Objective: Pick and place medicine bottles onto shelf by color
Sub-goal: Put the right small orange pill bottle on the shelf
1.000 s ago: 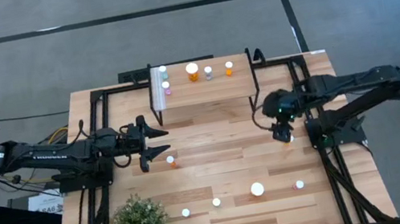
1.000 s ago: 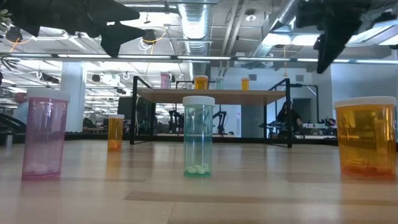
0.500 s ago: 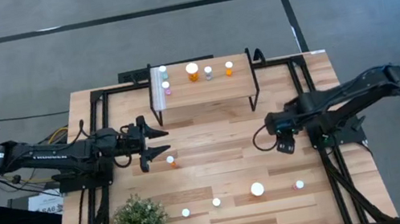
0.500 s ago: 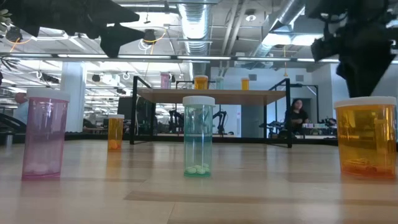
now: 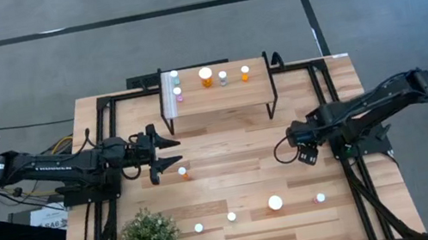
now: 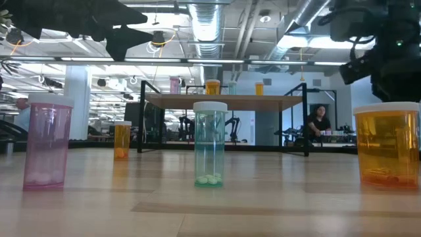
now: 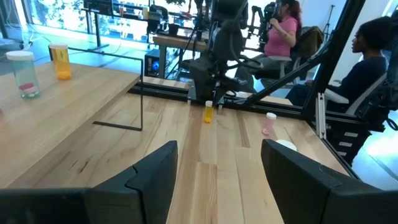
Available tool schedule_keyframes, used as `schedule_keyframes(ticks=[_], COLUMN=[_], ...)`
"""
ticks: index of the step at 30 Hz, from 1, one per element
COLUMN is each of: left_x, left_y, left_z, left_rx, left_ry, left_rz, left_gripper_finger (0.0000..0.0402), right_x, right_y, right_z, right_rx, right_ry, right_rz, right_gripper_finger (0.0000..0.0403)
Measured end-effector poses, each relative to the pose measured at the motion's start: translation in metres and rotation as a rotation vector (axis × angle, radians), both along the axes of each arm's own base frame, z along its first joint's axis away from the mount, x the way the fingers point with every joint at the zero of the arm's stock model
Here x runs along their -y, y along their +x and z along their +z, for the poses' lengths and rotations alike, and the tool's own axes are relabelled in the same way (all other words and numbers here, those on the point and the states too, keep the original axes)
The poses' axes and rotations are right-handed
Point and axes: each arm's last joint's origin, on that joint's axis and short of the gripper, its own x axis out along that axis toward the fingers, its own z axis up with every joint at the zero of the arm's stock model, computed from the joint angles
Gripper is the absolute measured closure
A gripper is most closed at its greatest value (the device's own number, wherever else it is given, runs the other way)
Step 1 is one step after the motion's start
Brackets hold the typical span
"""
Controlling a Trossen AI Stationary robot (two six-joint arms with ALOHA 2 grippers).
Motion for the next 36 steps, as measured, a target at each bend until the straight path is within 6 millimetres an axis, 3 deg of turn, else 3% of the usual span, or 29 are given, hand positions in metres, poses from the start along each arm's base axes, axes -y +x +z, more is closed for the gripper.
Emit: schedule_keyframes(ticks=[24, 36], left_x=[0.000, 0.000], left_y=[0.000, 0.000], left_z=[0.000, 0.000], left_rx=[-0.001, 0.001], left_ry=[-0.003, -0.006], left_rz=[0.000, 0.001], left_gripper_finger=[0.0181, 0.0181], right_x=[-0.016, -0.016], right_y=[-0.011, -0.022], right_z=[0.010, -0.026], right_rx=[0.144, 0.099], right_ry=[-0.011, -0.007], right_rz=[-0.026, -0.074], right_gripper_finger=[0.0133, 0.0133])
